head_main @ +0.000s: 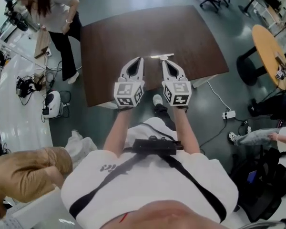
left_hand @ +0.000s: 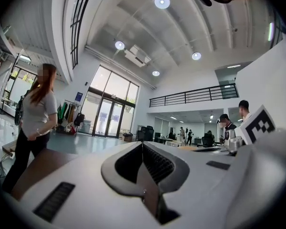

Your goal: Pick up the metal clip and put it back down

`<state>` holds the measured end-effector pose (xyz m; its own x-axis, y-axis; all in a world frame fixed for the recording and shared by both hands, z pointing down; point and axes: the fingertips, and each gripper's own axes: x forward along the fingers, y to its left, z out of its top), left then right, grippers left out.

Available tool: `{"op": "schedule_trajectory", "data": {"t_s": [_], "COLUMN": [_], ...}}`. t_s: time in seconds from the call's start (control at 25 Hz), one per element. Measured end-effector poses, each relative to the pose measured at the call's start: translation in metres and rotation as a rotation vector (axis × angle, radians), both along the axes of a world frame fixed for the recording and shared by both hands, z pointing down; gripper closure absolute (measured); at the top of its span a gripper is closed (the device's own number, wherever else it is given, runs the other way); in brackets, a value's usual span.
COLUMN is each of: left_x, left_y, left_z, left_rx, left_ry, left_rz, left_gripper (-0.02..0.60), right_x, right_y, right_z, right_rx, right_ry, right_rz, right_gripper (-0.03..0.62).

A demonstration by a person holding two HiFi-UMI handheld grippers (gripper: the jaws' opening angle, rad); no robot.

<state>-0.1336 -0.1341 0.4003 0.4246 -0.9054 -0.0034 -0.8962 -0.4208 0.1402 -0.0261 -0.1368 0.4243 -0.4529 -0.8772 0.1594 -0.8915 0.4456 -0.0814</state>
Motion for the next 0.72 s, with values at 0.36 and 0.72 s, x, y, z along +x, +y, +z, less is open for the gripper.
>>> {"op": "schedule_trajectory", "data": {"t_s": [0.36,0.72], "left_x": [-0.003,0.021], "left_y": [-0.078,-0.128], "left_z": [0.038,0.13], "left_rx": [-0.052,-0.232], "left_ry": [0.012,-0.006], "left_rz": [-0.04,0.01], "left_gripper": [0.568,0.568], "right_x": [0.001,0.034], "right_y": [-0.079,-0.127], "right_z": [0.049,0.16], "right_rx": [-0.091,-0.34], "right_ry": [0.023,0.088], "right_rz": [-0.044,0.012], "right_gripper": [0.588,0.586]}}
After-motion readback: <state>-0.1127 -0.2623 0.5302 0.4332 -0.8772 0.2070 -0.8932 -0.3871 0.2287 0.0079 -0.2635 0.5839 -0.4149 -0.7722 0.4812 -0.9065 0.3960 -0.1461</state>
